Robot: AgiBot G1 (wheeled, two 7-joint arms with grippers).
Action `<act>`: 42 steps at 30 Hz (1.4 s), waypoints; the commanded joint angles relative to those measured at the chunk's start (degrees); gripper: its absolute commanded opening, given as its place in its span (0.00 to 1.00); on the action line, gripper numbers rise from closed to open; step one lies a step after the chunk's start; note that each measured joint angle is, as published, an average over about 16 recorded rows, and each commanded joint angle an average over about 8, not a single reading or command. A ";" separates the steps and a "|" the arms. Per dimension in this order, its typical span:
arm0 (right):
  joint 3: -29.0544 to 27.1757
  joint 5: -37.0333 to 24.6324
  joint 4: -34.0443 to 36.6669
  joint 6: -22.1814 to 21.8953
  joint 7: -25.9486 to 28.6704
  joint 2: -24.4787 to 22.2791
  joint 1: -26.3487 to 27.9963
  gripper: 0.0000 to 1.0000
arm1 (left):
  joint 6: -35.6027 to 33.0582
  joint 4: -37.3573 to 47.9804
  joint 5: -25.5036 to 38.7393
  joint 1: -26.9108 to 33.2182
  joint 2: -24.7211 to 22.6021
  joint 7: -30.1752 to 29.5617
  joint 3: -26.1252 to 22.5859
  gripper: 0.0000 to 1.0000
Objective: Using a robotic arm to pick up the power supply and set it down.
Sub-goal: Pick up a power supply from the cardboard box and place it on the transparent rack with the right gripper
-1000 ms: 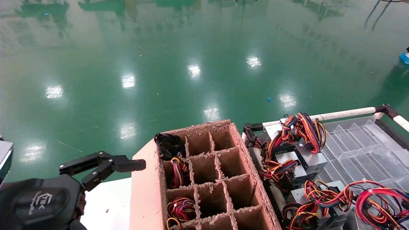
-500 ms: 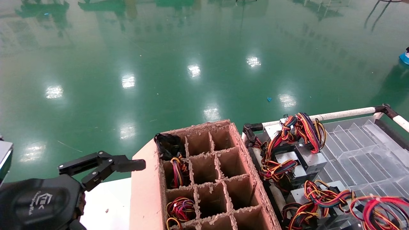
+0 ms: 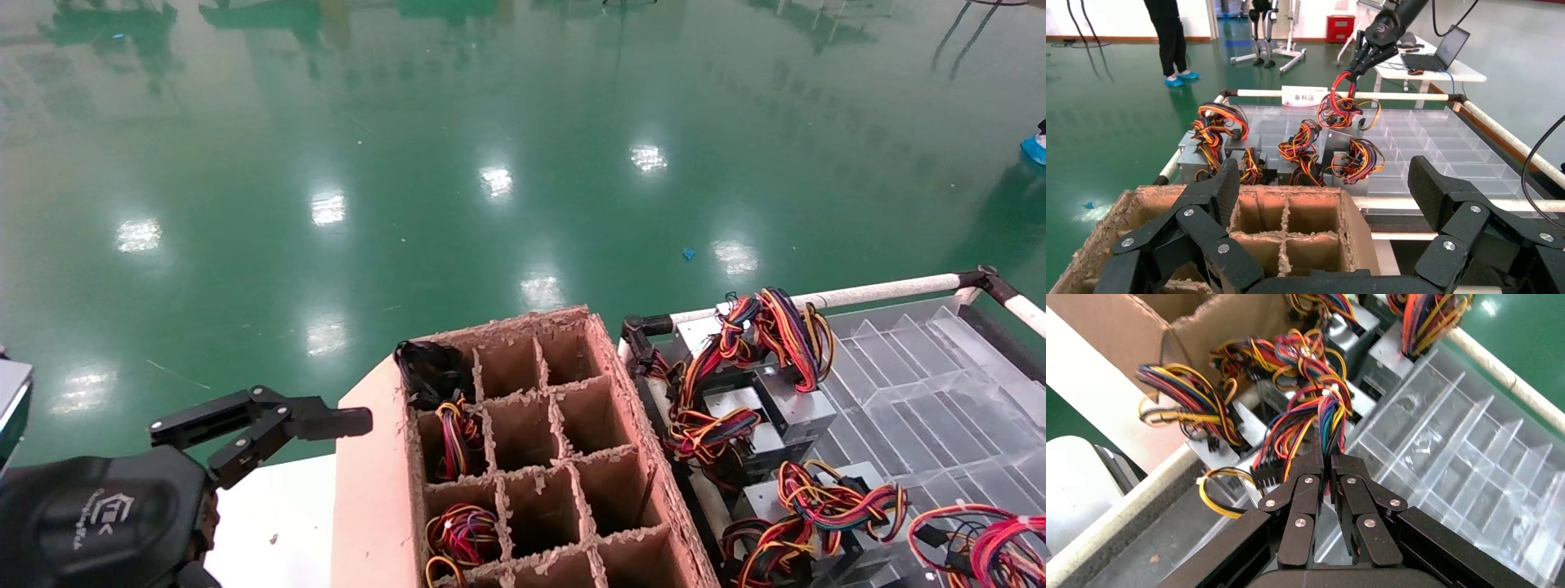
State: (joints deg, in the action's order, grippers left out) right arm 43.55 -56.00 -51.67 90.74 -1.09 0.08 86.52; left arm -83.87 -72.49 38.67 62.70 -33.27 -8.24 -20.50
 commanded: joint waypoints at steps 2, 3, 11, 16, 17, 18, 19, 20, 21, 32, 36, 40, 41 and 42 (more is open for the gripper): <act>0.36 0.34 1.21 -0.03 -0.89 -0.21 -0.36 0.00 | 0.00 0.00 0.00 0.00 0.00 0.00 0.00 1.00; 0.42 0.49 1.46 -0.01 -1.12 -0.23 -0.43 0.00 | 0.00 0.00 0.00 0.00 0.00 0.00 0.00 1.00; 0.48 1.35 2.10 0.04 -1.86 -0.80 -0.68 0.00 | 0.00 0.00 0.00 0.00 0.00 0.00 -0.01 1.00; 0.49 1.36 2.63 -0.04 -2.02 -0.33 -0.86 0.00 | 0.00 0.00 -0.01 0.00 0.00 0.01 -0.01 1.00; 0.48 1.30 2.72 -0.05 -2.02 -0.10 -0.85 0.00 | 0.00 0.00 -0.01 0.00 0.00 0.01 -0.01 1.00; 0.46 1.20 2.77 -0.07 -2.00 0.18 -0.83 0.00 | 0.00 0.00 -0.01 0.00 0.00 0.01 -0.01 1.00; 0.45 1.06 2.80 -0.09 -1.96 0.50 -0.77 0.00 | 0.00 0.00 -0.01 0.00 0.00 0.01 -0.01 1.00; 0.42 0.86 2.84 -0.10 -1.89 0.83 -0.69 0.00 | 0.01 0.00 -0.01 0.00 0.00 0.01 -0.01 1.00; 0.40 0.61 2.87 -0.11 -1.80 1.18 -0.58 0.00 | 0.01 0.00 -0.01 0.00 0.01 0.01 -0.01 1.00; 1.41 -2.72 4.64 0.05 -0.54 5.04 0.93 0.00 | 0.01 0.00 -0.01 0.01 0.01 0.01 -0.02 1.00; 2.39 -3.46 5.42 0.14 -0.06 6.10 1.41 0.00 | 0.01 0.00 -0.02 0.01 0.01 0.01 -0.02 1.00; 3.40 -4.17 5.88 0.19 0.40 6.97 2.17 0.00 | 0.01 0.00 -0.02 0.01 0.01 0.01 -0.03 1.00; 3.64 -4.38 5.93 0.20 0.51 7.16 2.44 0.01 | 0.01 0.00 -0.02 0.01 0.01 0.01 -0.03 1.00; 3.86 -4.59 5.97 0.21 0.61 7.34 2.73 0.07 | 0.01 0.00 -0.02 0.01 0.01 0.01 -0.03 1.00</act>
State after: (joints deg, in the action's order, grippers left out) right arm 47.28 -60.54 -45.82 90.92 -0.57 7.29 89.27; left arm -83.86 -72.49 38.65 62.70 -33.26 -8.23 -20.53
